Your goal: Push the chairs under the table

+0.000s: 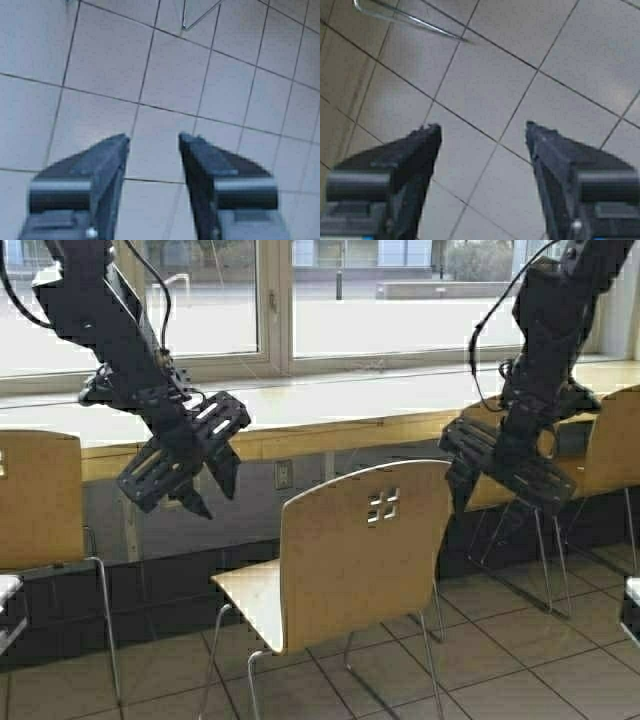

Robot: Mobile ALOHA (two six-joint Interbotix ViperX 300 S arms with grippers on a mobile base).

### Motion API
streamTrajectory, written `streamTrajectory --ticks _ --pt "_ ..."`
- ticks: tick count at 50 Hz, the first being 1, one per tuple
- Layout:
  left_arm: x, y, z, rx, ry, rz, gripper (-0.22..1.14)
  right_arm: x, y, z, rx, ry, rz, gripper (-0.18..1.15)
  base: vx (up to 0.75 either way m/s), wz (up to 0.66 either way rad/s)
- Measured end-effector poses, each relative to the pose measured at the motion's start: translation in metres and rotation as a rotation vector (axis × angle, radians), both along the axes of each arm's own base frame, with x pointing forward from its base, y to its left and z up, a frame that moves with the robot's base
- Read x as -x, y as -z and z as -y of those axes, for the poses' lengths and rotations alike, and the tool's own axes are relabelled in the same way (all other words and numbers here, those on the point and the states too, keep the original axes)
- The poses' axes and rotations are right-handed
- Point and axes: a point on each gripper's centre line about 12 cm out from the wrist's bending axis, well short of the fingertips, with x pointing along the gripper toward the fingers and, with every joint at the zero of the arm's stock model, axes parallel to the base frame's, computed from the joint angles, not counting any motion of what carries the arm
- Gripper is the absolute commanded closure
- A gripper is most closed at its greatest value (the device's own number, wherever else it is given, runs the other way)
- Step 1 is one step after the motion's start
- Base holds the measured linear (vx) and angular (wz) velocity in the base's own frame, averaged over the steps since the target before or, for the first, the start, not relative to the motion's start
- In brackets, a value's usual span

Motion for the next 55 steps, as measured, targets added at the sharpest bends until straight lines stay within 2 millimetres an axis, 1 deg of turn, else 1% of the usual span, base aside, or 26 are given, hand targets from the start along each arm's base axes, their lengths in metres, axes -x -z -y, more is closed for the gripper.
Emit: streamTrajectory --ticks 6,11,17,20,23,27,31,38,45,50,55 --pt "0.005 -0.001 0.015 0.108 -0.108 -0.036 0.17 -0.003 -0.002 0.001 -0.055 0.11 -0.003 0.09 0.23 -0.03" --pt "0.009 0.001 0.042 0.197 -0.164 -0.06 0.17 -0.012 -0.007 -0.003 -0.092 0.153 0.01 0.09 0.25 0.0" --pt "0.009 0.007 0.077 0.26 -0.176 -0.074 0.17 -0.018 -0.015 -0.009 -0.136 0.16 0.013 0.09 0.26 0.0" --pt "0.007 0.009 0.087 0.284 -0.19 -0.074 0.17 -0.022 -0.022 -0.011 -0.152 0.163 0.029 0.09 0.26 0.02" --pt "0.005 0.015 0.096 0.314 -0.237 -0.077 0.17 -0.026 -0.029 -0.012 -0.163 0.165 0.047 0.09 0.25 0.03" --pt "0.004 0.02 0.1 0.337 -0.293 -0.069 0.17 -0.031 -0.038 -0.014 -0.174 0.164 0.071 0.09 0.25 0.05" --pt "0.002 0.02 0.103 0.358 -0.336 -0.049 0.17 -0.036 -0.045 -0.015 -0.183 0.164 0.09 0.09 0.23 0.04" --pt "-0.003 0.019 0.103 0.393 -0.409 -0.012 0.17 -0.04 -0.05 -0.021 -0.193 0.152 0.106 0.09 0.23 0.02" --pt "-0.007 0.028 0.103 0.419 -0.478 -0.008 0.17 -0.05 -0.058 -0.021 -0.204 0.154 0.132 0.09 0.22 -0.07" --pt "-0.006 0.035 0.103 0.416 -0.49 -0.018 0.17 -0.054 -0.057 -0.022 -0.206 0.155 0.134 0.09 0.22 -0.14" --pt "-0.002 0.039 0.108 0.419 -0.488 -0.027 0.17 -0.058 -0.055 -0.021 -0.208 0.157 0.132 0.09 0.2 -0.14"
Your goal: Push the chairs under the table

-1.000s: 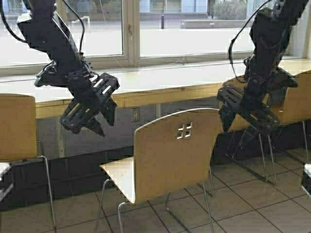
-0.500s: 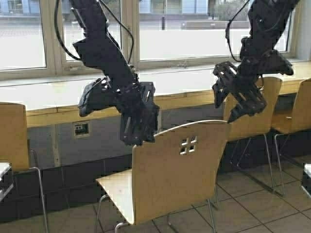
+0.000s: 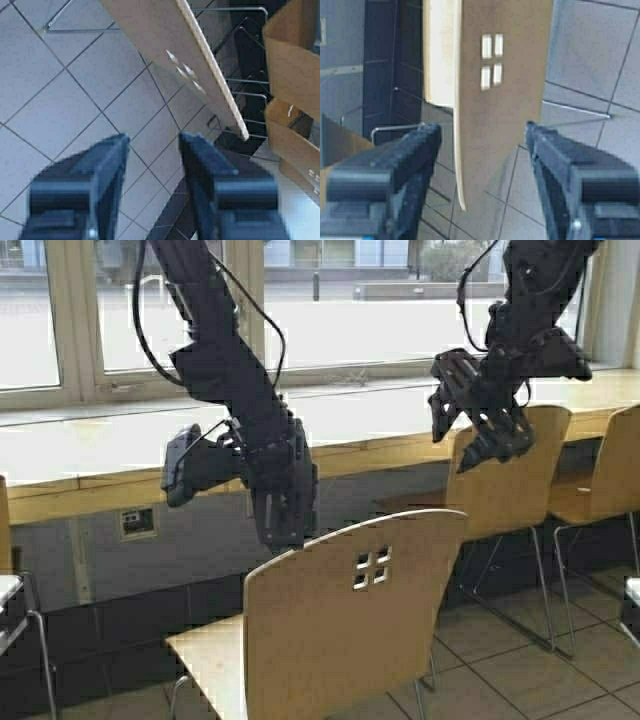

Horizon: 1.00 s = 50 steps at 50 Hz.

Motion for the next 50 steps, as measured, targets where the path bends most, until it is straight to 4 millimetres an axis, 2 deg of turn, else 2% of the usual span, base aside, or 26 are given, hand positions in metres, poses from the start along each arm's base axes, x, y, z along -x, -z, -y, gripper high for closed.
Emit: streamTrajectory --ticks 10,19,24,35,42,50 --pt "0.0 0.003 0.007 0.029 -0.03 -0.005 0.17 -0.012 0.011 -0.003 -0.046 -0.025 -0.041 0.09 0.16 -0.05" --pt "-0.007 0.016 0.008 0.026 -0.054 -0.013 0.16 -0.021 0.025 -0.009 -0.056 -0.094 -0.077 0.09 0.12 0.03" --pt "-0.007 0.024 0.009 0.02 -0.053 -0.022 0.16 -0.023 0.035 -0.006 -0.044 -0.149 -0.108 0.08 0.09 0.02" --pt "-0.015 0.025 0.017 0.034 -0.049 -0.01 0.14 -0.029 0.052 0.005 -0.056 -0.218 -0.176 0.08 0.07 0.01" --pt "-0.013 0.039 0.018 0.025 -0.051 -0.034 0.14 -0.036 0.052 -0.001 -0.056 -0.237 -0.167 0.08 0.03 0.03" --pt "-0.015 0.058 0.018 0.028 -0.081 -0.059 0.14 -0.051 0.054 0.004 -0.064 -0.223 -0.149 0.08 0.02 0.05"
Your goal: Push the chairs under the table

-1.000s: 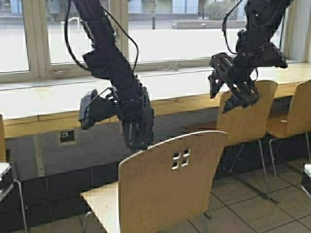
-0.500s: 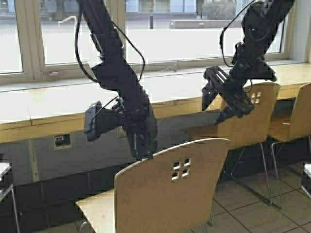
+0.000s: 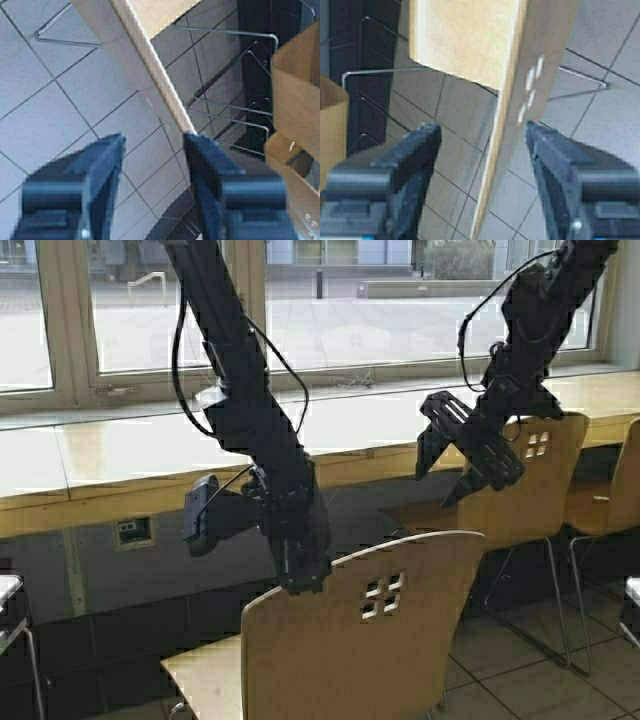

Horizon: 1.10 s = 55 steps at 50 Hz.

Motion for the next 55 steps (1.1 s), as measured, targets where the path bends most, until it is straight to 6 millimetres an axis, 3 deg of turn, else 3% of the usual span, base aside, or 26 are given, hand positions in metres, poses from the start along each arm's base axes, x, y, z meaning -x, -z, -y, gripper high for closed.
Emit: streamTrajectory --ticks 16,29,39,55 --pt "-0.018 0.015 0.016 0.031 -0.003 0.008 0.14 -0.011 0.014 0.001 -0.01 0.011 -0.009 0.08 0.01 0.01" --pt "-0.027 0.029 0.004 0.027 -0.044 -0.008 0.14 -0.017 0.024 0.001 -0.011 0.014 -0.016 0.08 0.01 0.0" --pt "-0.036 0.042 -0.002 0.024 -0.067 -0.016 0.14 -0.019 0.045 0.002 -0.007 0.018 -0.038 0.08 0.01 0.01" --pt "-0.043 0.066 0.005 0.034 -0.059 -0.039 0.14 -0.024 0.054 0.004 0.009 0.036 -0.027 0.08 0.02 0.02"
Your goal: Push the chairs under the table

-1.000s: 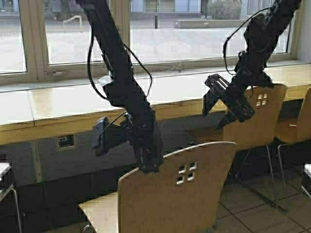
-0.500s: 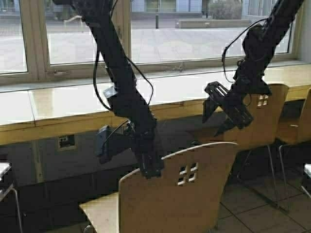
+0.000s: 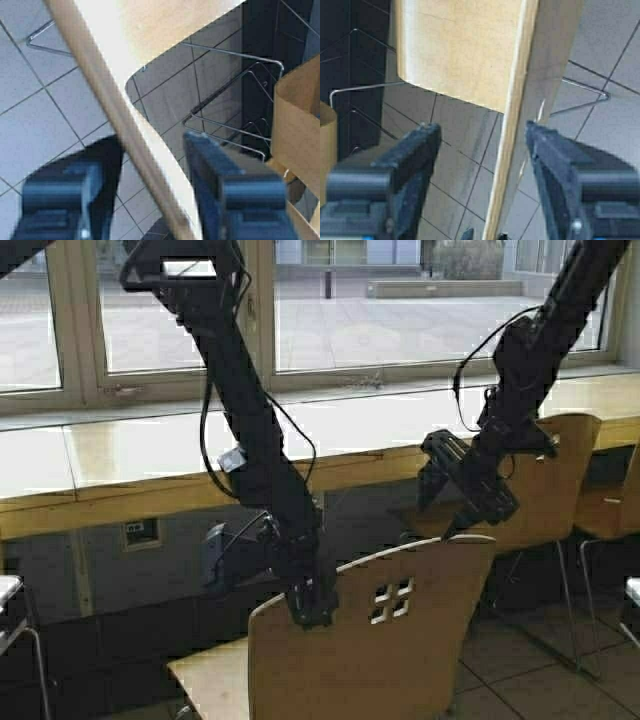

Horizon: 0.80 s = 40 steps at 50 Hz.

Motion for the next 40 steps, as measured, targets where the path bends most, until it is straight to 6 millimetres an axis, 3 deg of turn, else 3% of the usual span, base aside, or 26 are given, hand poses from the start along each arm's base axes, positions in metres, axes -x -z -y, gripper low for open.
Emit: streamTrajectory --ticks 24,40 --pt "-0.002 0.011 -0.001 -0.001 -0.002 -0.014 0.14 0.013 0.019 0.002 0.008 0.046 -0.044 0.08 0.02 0.02" --pt "-0.002 0.014 -0.001 -0.001 -0.003 -0.016 0.14 0.015 0.045 0.005 0.025 0.06 -0.069 0.08 0.01 0.01"
